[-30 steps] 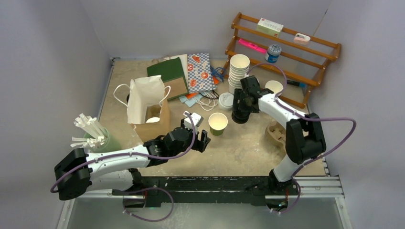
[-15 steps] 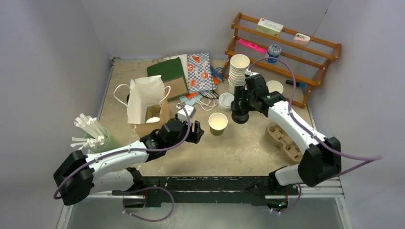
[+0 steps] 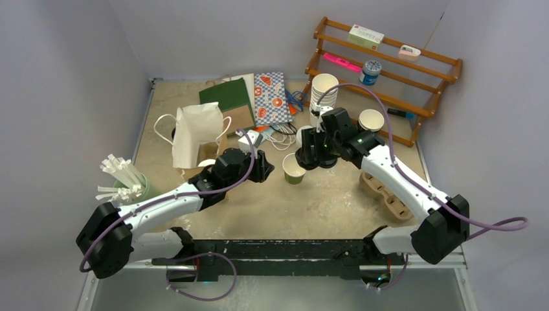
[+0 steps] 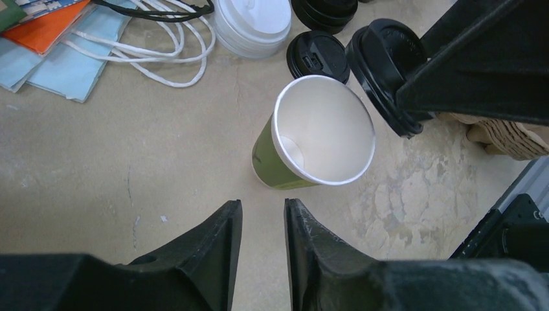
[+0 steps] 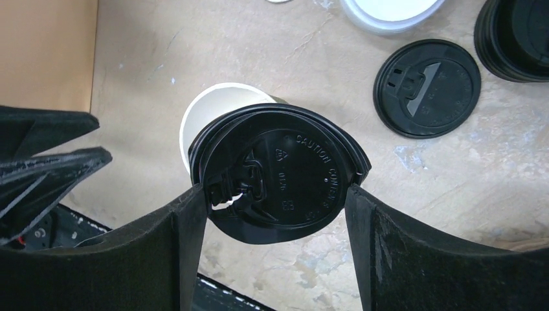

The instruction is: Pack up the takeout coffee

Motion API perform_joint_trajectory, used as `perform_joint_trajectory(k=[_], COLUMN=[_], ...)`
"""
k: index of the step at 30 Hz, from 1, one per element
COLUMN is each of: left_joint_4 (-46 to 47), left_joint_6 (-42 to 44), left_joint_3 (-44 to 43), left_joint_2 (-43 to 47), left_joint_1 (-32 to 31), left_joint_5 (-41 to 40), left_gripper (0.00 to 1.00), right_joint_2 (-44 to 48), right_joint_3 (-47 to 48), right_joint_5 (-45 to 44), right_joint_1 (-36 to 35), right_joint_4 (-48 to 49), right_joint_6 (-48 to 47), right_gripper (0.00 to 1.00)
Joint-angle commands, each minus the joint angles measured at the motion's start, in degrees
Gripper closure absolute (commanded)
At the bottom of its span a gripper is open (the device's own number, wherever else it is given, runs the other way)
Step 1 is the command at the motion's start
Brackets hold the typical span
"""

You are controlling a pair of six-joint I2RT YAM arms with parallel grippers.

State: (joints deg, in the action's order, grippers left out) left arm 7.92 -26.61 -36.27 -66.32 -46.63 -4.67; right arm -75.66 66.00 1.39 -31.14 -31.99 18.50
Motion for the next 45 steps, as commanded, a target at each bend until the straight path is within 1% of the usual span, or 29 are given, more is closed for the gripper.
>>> perform_joint_trajectory(k=[1,4,11,19,21,26,33,35,39,42,45], left_joint_4=[4.4,6.0,9.8,13.0,13.6,13.8,13.6,13.1,11.8,10.5,9.7], left_joint_6=[-2.8,-3.6,-4.8,-4.8,-4.6,-3.8,-2.7,-2.1,-0.9,-0.1,0.5], left_joint_3=[-2.5,-2.5,-2.6,-3.3,-3.7,-4.6,-4.8,-4.9,-4.9,-5.3,-5.4], left_joint_2=[-2.2,-4.0,-7.6,-11.7,-12.5,-14.0,-14.2,-13.7,-12.1,-11.1,-9.9], left_joint_1=[2.1,3.1,5.0,5.7,5.8,5.9,5.9,5.9,5.9,5.9,5.9], left_joint_5=[4.4,5.8,8.0,9.3,9.6,9.8,10.0,9.8,8.9,8.4,8.3], left_gripper=[0.7,0.71,0.76,0.78,0.78,0.78,0.78,0.78,0.79,0.78,0.78], right_joint_2=[-1.5,-3.7,-5.7,-7.5,-7.9,-9.3,-6.6,-5.6,-3.1,-1.6,-0.8], right_joint_3=[1.3,2.3,3.5,6.1,6.5,8.3,6.7,6.0,3.3,1.1,-1.6], right_joint_5=[2.9,2.5,-0.3,-2.6,-2.7,-3.6,-5.8,-5.9,-13.4,-12.2,-10.3], right_joint_1=[-0.7,-2.2,-5.0,-6.4,-6.4,-6.7,-6.7,-6.6,-5.4,-1.3,3.1], right_joint_4=[-1.1,-1.8,-2.1,-3.1,-3.1,-4.6,-4.3,-5.3,-3.9,-1.5,1.6], right_joint_6=[-1.9,-2.2,-2.2,-2.3,-2.4,-2.7,-1.7,0.2,3.3,4.6,5.4], right_gripper=[0.33,0.34,0.34,0.33,0.31,0.18,0.17,0.19,0.33,0.41,0.43])
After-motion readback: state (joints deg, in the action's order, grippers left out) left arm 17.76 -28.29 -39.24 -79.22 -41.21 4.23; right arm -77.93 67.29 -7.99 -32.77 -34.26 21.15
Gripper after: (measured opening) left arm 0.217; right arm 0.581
